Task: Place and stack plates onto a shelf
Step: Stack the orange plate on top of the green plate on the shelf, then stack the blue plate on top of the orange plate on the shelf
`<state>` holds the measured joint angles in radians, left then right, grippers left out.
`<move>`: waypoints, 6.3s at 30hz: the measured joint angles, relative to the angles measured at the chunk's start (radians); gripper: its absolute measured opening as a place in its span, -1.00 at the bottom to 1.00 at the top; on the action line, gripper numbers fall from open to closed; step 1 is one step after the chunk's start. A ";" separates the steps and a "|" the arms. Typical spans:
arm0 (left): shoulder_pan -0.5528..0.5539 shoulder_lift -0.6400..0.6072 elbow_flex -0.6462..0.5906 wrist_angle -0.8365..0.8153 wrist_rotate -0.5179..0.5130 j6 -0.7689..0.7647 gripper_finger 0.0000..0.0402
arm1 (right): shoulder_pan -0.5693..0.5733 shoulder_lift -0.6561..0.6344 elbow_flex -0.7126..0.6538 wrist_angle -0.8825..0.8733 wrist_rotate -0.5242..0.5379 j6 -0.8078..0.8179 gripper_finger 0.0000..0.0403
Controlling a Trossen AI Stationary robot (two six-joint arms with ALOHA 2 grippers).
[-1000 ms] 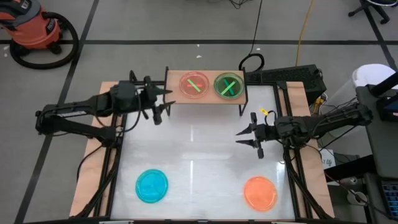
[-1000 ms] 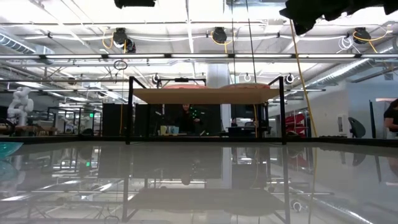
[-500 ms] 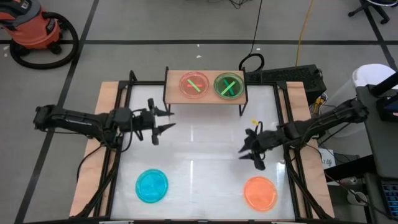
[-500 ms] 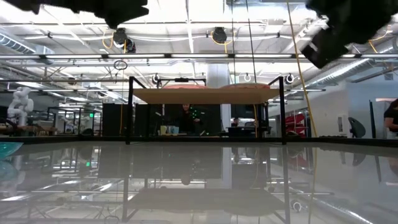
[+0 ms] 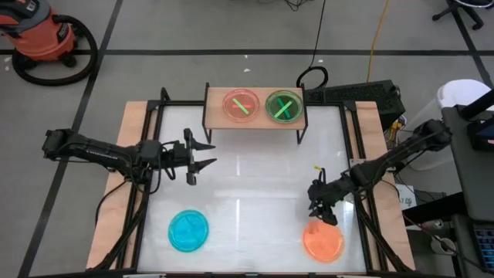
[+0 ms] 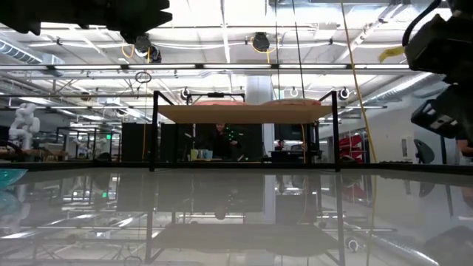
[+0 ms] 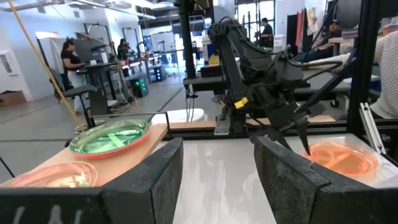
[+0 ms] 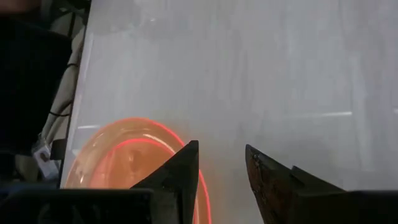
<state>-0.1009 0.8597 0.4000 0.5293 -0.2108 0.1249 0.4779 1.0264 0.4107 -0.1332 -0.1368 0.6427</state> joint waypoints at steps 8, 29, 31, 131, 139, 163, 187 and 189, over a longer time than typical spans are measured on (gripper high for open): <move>0.000 0.005 0.000 -0.008 0.000 -0.016 0.02 | 0.064 0.053 -0.042 0.134 0.003 0.037 -0.43; 0.000 0.005 0.000 -0.011 0.000 -0.034 0.02 | 0.114 0.212 -0.064 0.235 0.009 0.079 -0.47; 0.000 0.005 0.000 -0.012 0.000 -0.033 0.02 | 0.114 0.212 -0.064 0.232 0.008 0.079 -0.53; 0.000 0.006 0.000 0.006 0.001 -0.060 0.02 | -1.079 0.678 0.688 0.672 -0.062 -0.387 -0.33; 0.000 0.006 0.000 -0.010 0.001 -0.078 0.02 | -1.049 0.580 0.688 0.635 -0.345 -0.458 -0.29; 0.000 0.006 0.000 -0.012 0.002 -0.093 0.02 | -0.899 0.619 0.687 0.311 -0.046 -0.865 -0.96; -0.263 0.272 0.250 -0.801 0.074 -0.429 0.02 | -0.539 0.199 0.456 -0.005 -0.011 -0.790 -1.00; -0.286 0.320 0.254 -0.837 0.129 -0.456 0.02 | -0.477 0.132 0.368 0.057 0.051 -0.763 -1.00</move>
<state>-0.3871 1.1800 0.6537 -0.3074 -0.0818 -0.3315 0.0010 1.1581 0.7790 -0.0767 -0.0859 -0.1201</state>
